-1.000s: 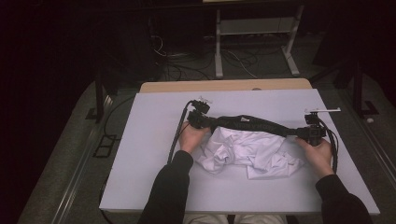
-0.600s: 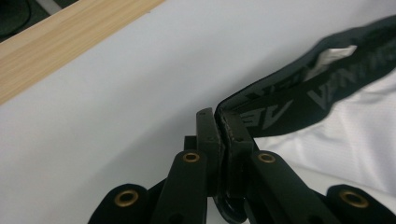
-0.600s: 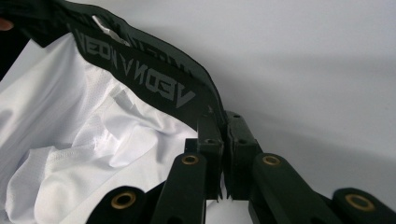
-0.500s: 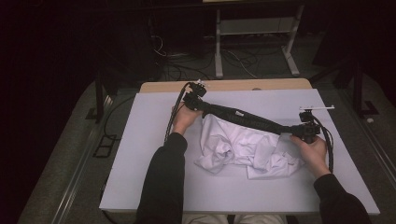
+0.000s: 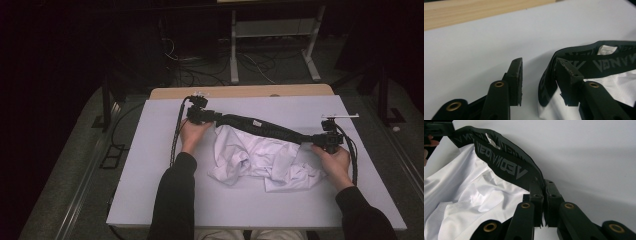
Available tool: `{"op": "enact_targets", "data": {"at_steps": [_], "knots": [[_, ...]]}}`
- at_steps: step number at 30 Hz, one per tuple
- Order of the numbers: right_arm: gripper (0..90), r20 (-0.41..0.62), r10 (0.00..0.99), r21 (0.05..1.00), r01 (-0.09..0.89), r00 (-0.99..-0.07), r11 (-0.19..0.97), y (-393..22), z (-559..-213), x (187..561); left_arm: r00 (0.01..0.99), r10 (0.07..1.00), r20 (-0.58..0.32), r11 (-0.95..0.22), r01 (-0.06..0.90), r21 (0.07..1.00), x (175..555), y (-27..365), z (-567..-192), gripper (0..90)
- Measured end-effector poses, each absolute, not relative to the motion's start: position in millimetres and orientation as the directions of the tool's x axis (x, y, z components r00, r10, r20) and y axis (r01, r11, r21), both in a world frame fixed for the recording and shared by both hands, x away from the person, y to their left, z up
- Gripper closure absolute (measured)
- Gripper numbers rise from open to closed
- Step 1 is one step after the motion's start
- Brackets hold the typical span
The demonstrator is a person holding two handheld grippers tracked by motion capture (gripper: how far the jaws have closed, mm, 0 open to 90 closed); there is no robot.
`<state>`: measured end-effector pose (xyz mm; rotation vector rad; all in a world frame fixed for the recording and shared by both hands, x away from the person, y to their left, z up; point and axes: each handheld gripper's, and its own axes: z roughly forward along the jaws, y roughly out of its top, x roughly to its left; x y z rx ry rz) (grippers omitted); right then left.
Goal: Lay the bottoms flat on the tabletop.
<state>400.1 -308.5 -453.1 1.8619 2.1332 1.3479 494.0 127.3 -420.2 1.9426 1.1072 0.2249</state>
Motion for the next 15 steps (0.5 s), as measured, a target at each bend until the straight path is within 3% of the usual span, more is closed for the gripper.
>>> {"op": "enact_targets", "data": {"at_steps": [9, 15], "knots": [[85.3, 0.512, 0.810, 0.583, 0.808, -0.286, -0.083, -309, -455, 401, 0.591, 0.741, -0.318, -0.180, 0.631, 0.755, 481, 141, -442, 56.5], [85.3, 0.517, 0.808, 0.579, 0.811, -0.283, -0.086, -309, -456, 401, 0.605, 0.737, -0.301, -0.204, 0.624, 0.754, 481, 134, -452, 66.8]]}}
